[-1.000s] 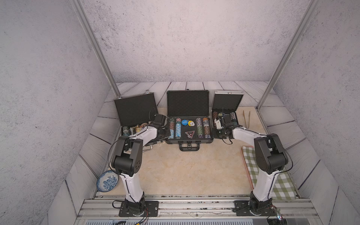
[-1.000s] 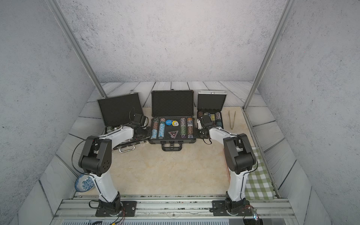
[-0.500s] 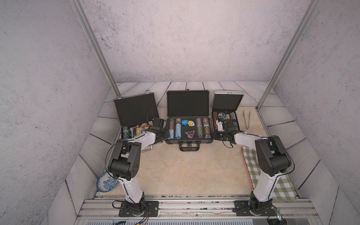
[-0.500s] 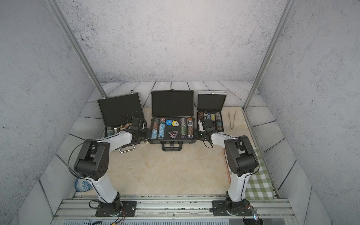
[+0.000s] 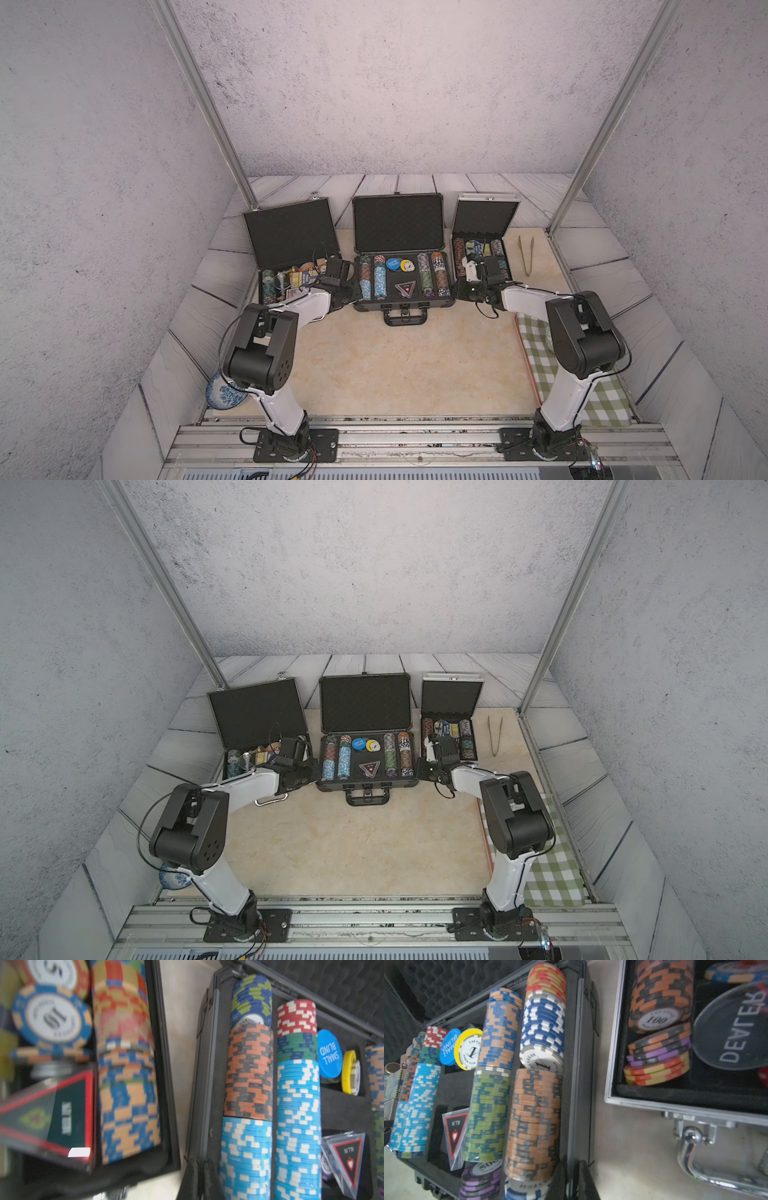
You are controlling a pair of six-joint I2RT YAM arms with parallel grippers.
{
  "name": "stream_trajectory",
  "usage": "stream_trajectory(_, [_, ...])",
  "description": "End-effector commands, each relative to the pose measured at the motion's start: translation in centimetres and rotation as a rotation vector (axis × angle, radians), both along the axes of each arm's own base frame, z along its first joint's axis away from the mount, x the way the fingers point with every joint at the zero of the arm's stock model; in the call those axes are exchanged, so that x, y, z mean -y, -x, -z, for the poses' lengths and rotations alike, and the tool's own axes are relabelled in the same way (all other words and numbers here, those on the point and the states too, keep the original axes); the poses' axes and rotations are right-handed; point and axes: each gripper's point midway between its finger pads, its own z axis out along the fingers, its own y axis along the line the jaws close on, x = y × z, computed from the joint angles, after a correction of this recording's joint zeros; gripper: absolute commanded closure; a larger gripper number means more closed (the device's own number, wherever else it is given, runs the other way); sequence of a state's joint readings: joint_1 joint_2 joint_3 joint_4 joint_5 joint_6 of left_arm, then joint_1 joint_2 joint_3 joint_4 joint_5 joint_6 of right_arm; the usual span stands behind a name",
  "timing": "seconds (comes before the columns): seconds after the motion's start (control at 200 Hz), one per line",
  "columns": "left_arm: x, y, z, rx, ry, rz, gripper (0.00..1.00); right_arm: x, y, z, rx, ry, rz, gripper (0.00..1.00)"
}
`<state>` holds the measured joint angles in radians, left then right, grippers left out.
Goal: Close the poker set cases
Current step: Adjust the poker set case at the center of the board.
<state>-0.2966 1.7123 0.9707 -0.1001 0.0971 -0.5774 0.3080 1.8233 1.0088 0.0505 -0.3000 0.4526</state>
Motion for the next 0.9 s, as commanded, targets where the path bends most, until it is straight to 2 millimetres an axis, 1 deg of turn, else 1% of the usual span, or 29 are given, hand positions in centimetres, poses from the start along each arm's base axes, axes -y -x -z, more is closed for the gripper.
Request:
stream_trajectory(0.0, [0.0,11.6,7.5,-0.473,-0.046,0.061,0.96,0.1,11.1,7.2,-0.447,0.029,-0.106,0.88])
stream_trajectory(0.2, [0.1,13.3,6.9,-0.476,-0.044,0.067,0.96,0.6,13.0,6.8,-0.471,0.018,-0.093,0.88])
stream_trajectory(0.395, [1.4,15.4,7.0,-0.491,-0.043,0.091,0.96,1.1,15.2,7.0,-0.507,0.009,-0.08,0.88])
stream_trajectory(0.565, [0.8,17.6,7.1,-0.515,-0.071,0.055,0.96,1.9,17.5,7.5,-0.543,0.023,-0.072,0.88])
stream_trajectory(0.676, [-0.2,18.7,6.9,-0.51,-0.091,0.015,0.97,1.8,17.7,7.0,-0.544,0.006,-0.065,0.87])
stream_trajectory(0.776, [-0.8,18.9,6.4,-0.496,-0.107,0.006,0.96,2.2,17.8,6.9,-0.549,0.025,-0.057,0.84])
stream_trajectory(0.896, [-1.0,17.6,5.3,-0.47,-0.137,0.013,0.92,2.2,17.5,6.0,-0.532,0.033,-0.054,0.76])
